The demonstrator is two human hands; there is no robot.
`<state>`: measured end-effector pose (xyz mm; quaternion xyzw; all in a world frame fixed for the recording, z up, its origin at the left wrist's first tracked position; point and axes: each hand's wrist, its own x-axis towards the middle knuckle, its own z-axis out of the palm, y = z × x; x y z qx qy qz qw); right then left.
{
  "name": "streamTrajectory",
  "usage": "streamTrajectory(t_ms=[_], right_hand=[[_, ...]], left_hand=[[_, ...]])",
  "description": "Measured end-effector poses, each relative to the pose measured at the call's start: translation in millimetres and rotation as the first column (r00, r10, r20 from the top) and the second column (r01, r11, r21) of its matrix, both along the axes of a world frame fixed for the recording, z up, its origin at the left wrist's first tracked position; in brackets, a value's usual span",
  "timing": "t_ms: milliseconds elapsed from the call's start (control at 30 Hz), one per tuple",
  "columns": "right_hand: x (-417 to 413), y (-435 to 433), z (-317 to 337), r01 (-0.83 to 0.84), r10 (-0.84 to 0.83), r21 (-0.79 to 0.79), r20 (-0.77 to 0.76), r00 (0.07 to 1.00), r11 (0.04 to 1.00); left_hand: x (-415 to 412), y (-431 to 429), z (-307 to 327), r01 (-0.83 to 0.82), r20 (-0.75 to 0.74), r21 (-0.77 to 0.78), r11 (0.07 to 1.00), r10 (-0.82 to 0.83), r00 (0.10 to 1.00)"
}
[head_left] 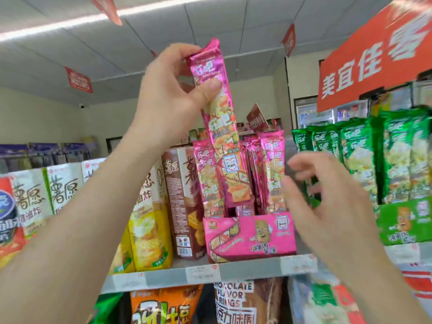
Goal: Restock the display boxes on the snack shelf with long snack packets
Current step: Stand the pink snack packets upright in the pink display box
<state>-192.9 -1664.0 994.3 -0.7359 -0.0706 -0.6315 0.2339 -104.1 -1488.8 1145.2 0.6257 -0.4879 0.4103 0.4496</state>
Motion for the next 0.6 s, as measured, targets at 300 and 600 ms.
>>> streamTrajectory(t_ms=[300, 600], right_hand=[[33.6, -27.0, 129.6, -0.268, 0.254, -0.010, -0.286, 0.924, 0.963], [67.4, -39.8, 143.8, -0.143, -0.131, -0.360, -0.638, 0.759, 0.922]], left_hand=[[35.5, -42.6, -2.5, -0.247, 0.046, 0.171, 0.954, 0.243, 0.969], [57.3, -52.3, -20.5, -0.354, 0.134, 0.642, 0.680, 0.355, 0.925]])
